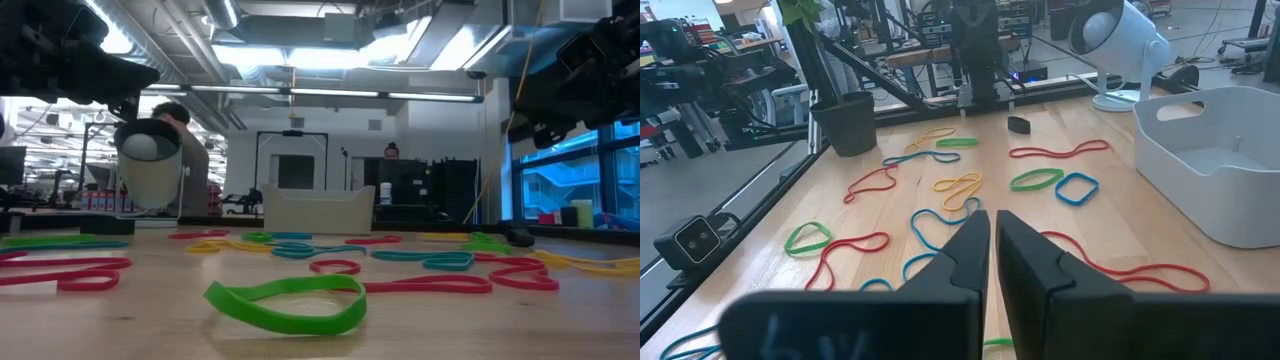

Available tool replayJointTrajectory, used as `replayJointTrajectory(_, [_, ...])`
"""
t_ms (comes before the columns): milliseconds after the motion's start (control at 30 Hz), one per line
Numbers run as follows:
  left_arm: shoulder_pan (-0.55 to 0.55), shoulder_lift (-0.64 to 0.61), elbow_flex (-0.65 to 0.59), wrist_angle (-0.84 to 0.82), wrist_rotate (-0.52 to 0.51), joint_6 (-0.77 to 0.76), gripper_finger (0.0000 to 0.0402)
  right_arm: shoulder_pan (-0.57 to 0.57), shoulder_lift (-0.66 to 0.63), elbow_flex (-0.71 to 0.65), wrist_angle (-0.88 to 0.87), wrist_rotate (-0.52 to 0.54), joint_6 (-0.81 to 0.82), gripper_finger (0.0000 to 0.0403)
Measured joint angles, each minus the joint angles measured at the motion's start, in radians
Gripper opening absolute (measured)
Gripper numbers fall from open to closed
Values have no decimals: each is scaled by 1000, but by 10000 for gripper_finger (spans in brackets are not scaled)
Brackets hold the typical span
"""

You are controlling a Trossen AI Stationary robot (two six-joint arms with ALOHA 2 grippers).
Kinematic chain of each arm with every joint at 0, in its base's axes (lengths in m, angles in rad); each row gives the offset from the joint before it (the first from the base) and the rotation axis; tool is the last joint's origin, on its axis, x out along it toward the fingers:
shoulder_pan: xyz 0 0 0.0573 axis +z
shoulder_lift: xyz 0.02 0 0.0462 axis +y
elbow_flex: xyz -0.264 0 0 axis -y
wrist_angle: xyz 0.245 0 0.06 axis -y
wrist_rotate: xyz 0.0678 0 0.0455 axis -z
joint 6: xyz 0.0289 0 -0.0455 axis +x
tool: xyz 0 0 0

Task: Pick and place rubber bands into bin

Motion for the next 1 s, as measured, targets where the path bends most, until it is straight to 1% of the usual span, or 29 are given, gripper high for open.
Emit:
replayJointTrajectory(700, [0,0,0,0,0,0,1,0,0,0,0,0,0,28])
replayJointTrajectory(1000, [0,0,0,0,0,0,1,0,0,0,68,19,3,28])
